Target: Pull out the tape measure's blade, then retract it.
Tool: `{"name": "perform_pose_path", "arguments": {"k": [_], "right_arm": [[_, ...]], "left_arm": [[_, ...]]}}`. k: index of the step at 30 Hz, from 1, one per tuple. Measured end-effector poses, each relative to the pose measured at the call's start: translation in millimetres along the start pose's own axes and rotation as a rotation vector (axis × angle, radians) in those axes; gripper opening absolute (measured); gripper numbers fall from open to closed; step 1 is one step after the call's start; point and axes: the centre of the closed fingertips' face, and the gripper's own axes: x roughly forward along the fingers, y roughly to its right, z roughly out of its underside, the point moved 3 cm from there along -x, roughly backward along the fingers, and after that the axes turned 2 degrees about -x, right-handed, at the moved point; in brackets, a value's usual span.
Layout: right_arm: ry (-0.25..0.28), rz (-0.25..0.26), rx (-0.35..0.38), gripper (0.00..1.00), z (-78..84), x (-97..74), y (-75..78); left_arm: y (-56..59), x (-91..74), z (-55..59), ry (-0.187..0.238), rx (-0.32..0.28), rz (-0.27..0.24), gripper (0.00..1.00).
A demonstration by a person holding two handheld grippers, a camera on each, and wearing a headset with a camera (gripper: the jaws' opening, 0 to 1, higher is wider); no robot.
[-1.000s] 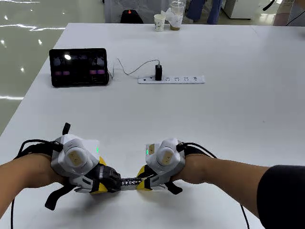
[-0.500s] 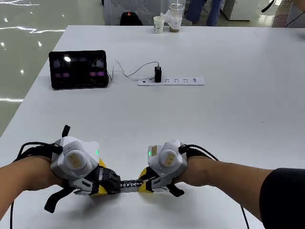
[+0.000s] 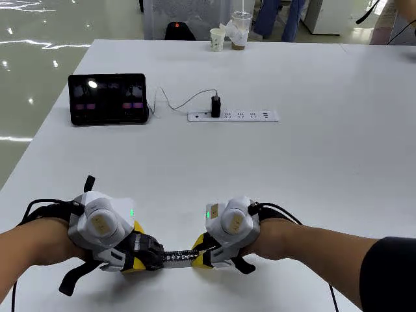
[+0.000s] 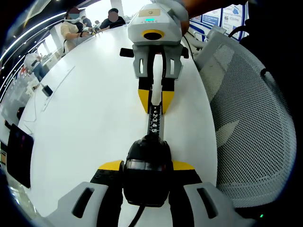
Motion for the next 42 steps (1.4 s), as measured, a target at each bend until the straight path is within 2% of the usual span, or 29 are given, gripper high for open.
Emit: {"name": "perform_pose_path", "arguments": {"k": [42], "right_arm": [[0.038,0.01,0.027,0.11,18.4,-15.8,-3.3]], "left_arm": [[1.9,1.8,-1.7,0.005,0.003,0.004,0.31]]}}
